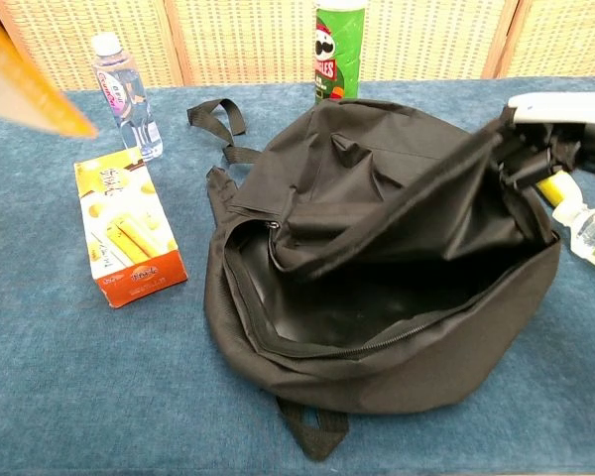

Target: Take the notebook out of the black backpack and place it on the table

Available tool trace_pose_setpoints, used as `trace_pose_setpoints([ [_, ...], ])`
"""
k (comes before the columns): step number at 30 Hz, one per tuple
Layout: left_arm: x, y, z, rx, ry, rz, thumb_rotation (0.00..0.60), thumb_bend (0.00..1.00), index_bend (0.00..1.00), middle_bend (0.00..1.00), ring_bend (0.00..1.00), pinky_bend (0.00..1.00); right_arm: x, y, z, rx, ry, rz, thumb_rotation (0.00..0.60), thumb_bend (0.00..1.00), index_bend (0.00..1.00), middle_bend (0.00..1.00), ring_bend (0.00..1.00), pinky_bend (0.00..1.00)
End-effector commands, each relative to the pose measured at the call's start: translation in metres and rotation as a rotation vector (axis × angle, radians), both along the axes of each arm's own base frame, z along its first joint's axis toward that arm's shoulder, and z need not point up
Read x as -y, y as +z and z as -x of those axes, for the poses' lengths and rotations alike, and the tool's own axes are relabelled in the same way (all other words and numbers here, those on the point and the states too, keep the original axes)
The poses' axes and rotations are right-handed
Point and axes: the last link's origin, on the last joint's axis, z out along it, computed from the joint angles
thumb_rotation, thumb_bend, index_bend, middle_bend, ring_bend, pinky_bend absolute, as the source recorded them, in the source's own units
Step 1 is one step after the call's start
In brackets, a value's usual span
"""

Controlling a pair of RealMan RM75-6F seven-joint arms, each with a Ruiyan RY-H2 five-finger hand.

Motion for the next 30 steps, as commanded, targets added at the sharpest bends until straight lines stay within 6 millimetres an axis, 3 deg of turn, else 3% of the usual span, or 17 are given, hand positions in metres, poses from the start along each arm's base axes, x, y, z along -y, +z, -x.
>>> trace_pose_setpoints([
  [1, 0.021, -0.014, 0.032, -0.026, 0.063, 0.054, 0.6, 0.7, 0.77, 0.51, 0.41, 0.47, -0.016, -0.006, 0.006, -0.023, 0.028, -0.054, 0.6, 0.57, 0.68, 0.62, 0.53, 0.38],
  [4, 0.033, -0.02, 0.051, -0.085, 0.091, 0.081, 0.6, 0.64, 0.77, 0.48, 0.4, 0.46, -0.02, -0.01, 0.011, -0.041, 0.043, -0.066, 0.6, 0.57, 0.68, 0.62, 0.53, 0.38],
  [6, 0.042, -0.024, 0.065, -0.115, 0.129, 0.126, 0.6, 0.57, 0.73, 0.37, 0.33, 0.46, -0.021, -0.012, 0.014, -0.043, 0.043, -0.069, 0.6, 0.55, 0.68, 0.62, 0.53, 0.38],
  [10, 0.056, -0.028, 0.083, -0.119, 0.218, 0.255, 0.6, 0.49, 0.41, 0.08, 0.09, 0.39, -0.022, -0.013, 0.016, -0.044, 0.063, -0.062, 0.6, 0.47, 0.66, 0.54, 0.49, 0.38],
  [11, 0.06, -0.027, 0.084, -0.119, 0.23, 0.28, 0.6, 0.46, 0.3, 0.03, 0.04, 0.34, -0.022, -0.013, 0.016, -0.047, 0.077, -0.063, 0.6, 0.42, 0.61, 0.48, 0.45, 0.37],
  [13, 0.077, -0.018, 0.085, -0.101, 0.291, 0.412, 0.6, 0.41, 0.12, 0.0, 0.0, 0.25, -0.029, -0.01, 0.015, -0.066, 0.123, -0.124, 0.6, 0.24, 0.42, 0.27, 0.27, 0.31],
  [15, 0.081, -0.01, 0.079, -0.099, 0.317, 0.443, 0.6, 0.33, 0.02, 0.0, 0.0, 0.17, -0.031, -0.007, 0.016, -0.085, 0.148, -0.154, 0.6, 0.08, 0.24, 0.08, 0.09, 0.24],
  [16, 0.083, -0.007, 0.076, -0.094, 0.331, 0.452, 0.6, 0.29, 0.0, 0.0, 0.0, 0.13, -0.031, -0.005, 0.016, -0.097, 0.165, -0.158, 0.6, 0.02, 0.18, 0.02, 0.02, 0.2],
  [19, 0.078, 0.007, 0.064, -0.065, 0.35, 0.412, 0.6, 0.23, 0.0, 0.0, 0.0, 0.07, -0.027, 0.002, 0.018, -0.179, 0.273, -0.123, 0.6, 0.0, 0.12, 0.0, 0.0, 0.17],
  [30, 0.069, 0.044, 0.029, 0.137, 0.33, 0.379, 0.6, 0.17, 0.0, 0.0, 0.0, 0.04, 0.007, 0.048, 0.022, -0.448, 0.54, 0.076, 0.6, 0.0, 0.11, 0.0, 0.0, 0.17],
])
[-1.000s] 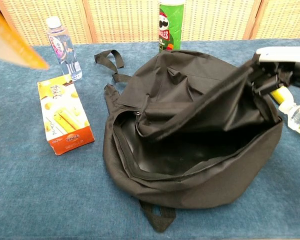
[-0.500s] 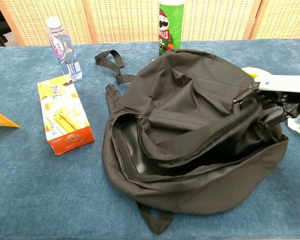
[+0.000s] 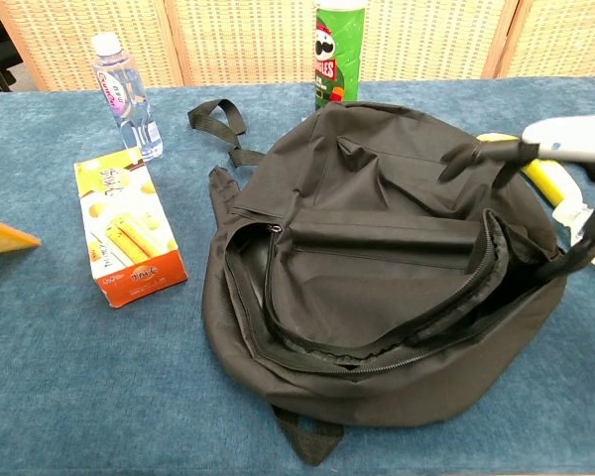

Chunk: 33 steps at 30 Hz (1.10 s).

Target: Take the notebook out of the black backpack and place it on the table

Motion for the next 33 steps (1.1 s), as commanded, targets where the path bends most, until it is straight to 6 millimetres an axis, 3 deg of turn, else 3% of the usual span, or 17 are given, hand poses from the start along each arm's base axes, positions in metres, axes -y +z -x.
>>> trace_pose_setpoints([
  [1, -0.004, 0.01, -0.007, 0.044, 0.003, -0.031, 0.6, 0.17, 0.0, 0.0, 0.0, 0.04, 0.015, 0.023, 0.001, -0.084, 0.092, 0.078, 0.6, 0.0, 0.11, 0.0, 0.0, 0.17],
  [6, -0.006, 0.02, -0.01, 0.059, 0.012, -0.082, 0.6, 0.17, 0.0, 0.0, 0.0, 0.04, 0.037, 0.065, 0.017, -0.348, 0.297, 0.214, 0.6, 0.0, 0.11, 0.0, 0.0, 0.17],
  [10, -0.007, 0.021, -0.008, 0.012, 0.012, -0.139, 0.6, 0.18, 0.0, 0.0, 0.0, 0.04, 0.045, 0.086, 0.032, -0.43, 0.337, 0.285, 0.6, 0.0, 0.11, 0.0, 0.0, 0.17],
  [15, -0.001, 0.017, -0.007, -0.053, 0.034, -0.21, 0.6, 0.19, 0.0, 0.0, 0.0, 0.04, 0.058, 0.121, 0.073, -0.597, 0.366, 0.446, 0.6, 0.0, 0.11, 0.0, 0.0, 0.16],
  [17, 0.004, 0.014, -0.008, -0.066, 0.052, -0.229, 0.6, 0.21, 0.0, 0.0, 0.0, 0.04, 0.055, 0.129, 0.088, -0.583, 0.321, 0.527, 0.6, 0.0, 0.11, 0.0, 0.0, 0.16],
  [21, 0.017, 0.005, -0.003, -0.108, 0.133, -0.238, 0.6, 0.24, 0.0, 0.0, 0.0, 0.03, 0.036, 0.134, 0.108, -0.458, 0.188, 0.683, 0.6, 0.0, 0.11, 0.0, 0.0, 0.15],
  [25, 0.03, -0.003, 0.005, -0.16, 0.231, -0.221, 0.6, 0.26, 0.0, 0.0, 0.0, 0.02, 0.004, 0.128, 0.12, -0.302, 0.073, 0.788, 0.6, 0.0, 0.11, 0.0, 0.0, 0.13],
  [33, 0.05, -0.009, 0.012, -0.187, 0.27, -0.238, 0.6, 0.26, 0.0, 0.0, 0.0, 0.0, -0.058, 0.112, 0.135, -0.174, -0.062, 0.773, 0.6, 0.0, 0.11, 0.0, 0.0, 0.11],
])
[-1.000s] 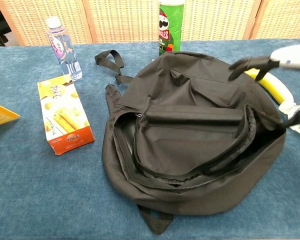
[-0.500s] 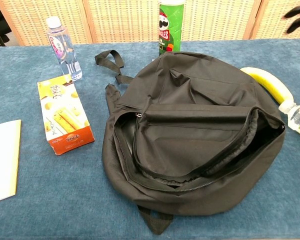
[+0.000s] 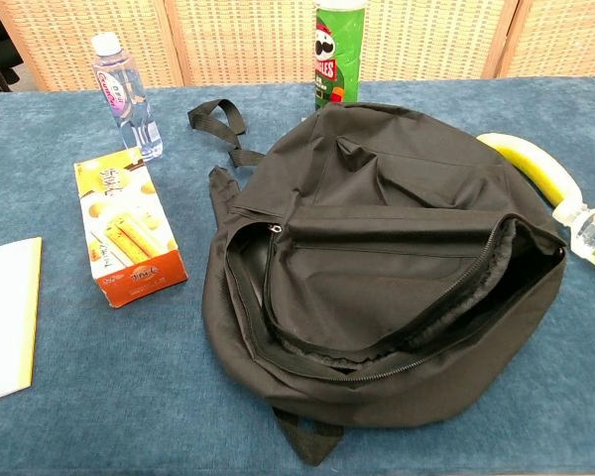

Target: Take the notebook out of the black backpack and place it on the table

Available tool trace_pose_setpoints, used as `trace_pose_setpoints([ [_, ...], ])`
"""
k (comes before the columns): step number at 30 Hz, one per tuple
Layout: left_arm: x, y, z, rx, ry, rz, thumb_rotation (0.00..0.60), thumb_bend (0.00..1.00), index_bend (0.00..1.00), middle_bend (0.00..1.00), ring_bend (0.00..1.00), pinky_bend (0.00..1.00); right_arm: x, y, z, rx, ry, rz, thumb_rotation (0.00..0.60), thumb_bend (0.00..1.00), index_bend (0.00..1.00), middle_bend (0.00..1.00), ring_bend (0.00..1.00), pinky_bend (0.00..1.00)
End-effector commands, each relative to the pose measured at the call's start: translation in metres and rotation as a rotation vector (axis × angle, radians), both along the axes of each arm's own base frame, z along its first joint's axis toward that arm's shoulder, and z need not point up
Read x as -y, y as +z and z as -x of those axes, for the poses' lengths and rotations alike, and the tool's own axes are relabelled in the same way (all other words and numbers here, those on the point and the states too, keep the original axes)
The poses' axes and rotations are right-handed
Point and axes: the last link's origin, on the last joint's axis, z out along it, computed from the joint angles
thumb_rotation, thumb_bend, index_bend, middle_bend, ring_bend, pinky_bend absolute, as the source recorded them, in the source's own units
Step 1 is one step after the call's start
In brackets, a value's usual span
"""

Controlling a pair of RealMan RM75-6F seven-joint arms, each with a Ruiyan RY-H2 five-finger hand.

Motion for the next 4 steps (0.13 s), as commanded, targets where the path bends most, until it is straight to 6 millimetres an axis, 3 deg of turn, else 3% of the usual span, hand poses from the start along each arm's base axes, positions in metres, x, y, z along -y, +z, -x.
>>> trace_pose_setpoints([
  [1, 0.007, -0.001, 0.002, -0.007, 0.002, -0.012, 0.6, 0.26, 0.0, 0.0, 0.0, 0.0, -0.028, -0.01, 0.006, 0.081, -0.05, -0.015, 0.6, 0.0, 0.11, 0.0, 0.0, 0.1],
  [4, 0.009, -0.001, 0.003, -0.011, -0.02, -0.022, 0.6, 0.25, 0.0, 0.0, 0.0, 0.0, -0.048, -0.014, 0.009, 0.109, -0.078, -0.014, 0.6, 0.0, 0.11, 0.0, 0.0, 0.1],
])
